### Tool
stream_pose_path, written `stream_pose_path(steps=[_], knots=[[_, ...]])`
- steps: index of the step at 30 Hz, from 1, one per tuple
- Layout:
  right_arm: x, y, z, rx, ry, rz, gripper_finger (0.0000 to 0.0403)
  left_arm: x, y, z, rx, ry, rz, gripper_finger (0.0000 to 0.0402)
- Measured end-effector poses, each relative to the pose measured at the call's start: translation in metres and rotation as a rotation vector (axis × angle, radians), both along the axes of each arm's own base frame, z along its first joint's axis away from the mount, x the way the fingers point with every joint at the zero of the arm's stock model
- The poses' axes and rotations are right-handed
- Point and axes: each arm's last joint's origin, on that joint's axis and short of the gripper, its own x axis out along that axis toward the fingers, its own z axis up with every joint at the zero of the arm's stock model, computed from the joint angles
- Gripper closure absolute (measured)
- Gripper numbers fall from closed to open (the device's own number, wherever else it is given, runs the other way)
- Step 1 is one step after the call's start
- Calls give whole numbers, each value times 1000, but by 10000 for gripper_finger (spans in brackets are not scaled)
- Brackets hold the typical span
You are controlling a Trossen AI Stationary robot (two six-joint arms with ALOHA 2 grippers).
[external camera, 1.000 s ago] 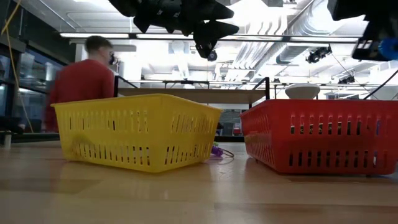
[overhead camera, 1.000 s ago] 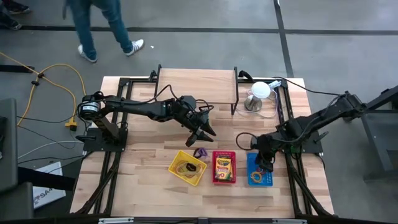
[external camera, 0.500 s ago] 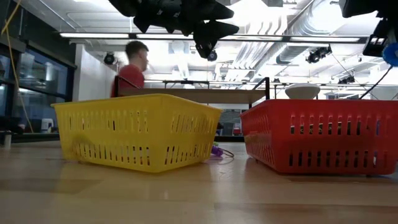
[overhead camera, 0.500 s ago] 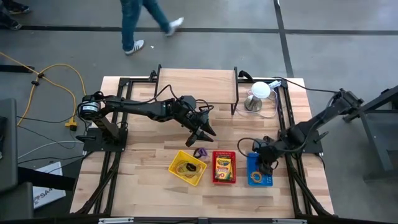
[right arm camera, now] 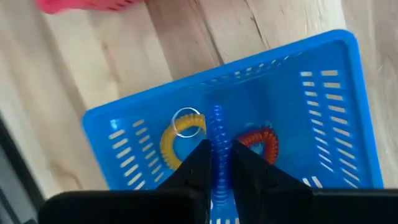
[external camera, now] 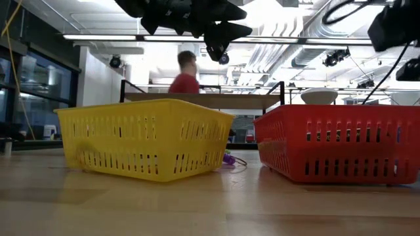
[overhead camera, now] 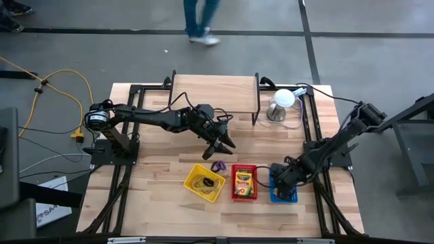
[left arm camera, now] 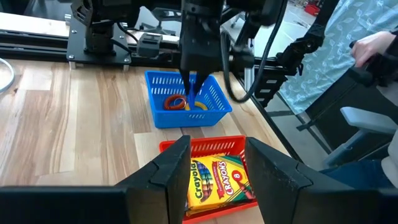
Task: Pick & Place Office Desk Supplies
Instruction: Put the blue spring keychain into the blue bin, then put the green spring keychain into the blue bin
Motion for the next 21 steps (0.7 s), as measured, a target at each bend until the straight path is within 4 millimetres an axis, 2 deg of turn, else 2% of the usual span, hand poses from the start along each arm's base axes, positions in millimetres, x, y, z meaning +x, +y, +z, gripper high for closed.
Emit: stream_pose_path(steps=[9,21], knots=[[3,1,-7,-33,21,-32,363,0,0,0,0,0,0,254],[3,1,-7,-35,20,-51,282,0,0,0,-2,1,0,254]])
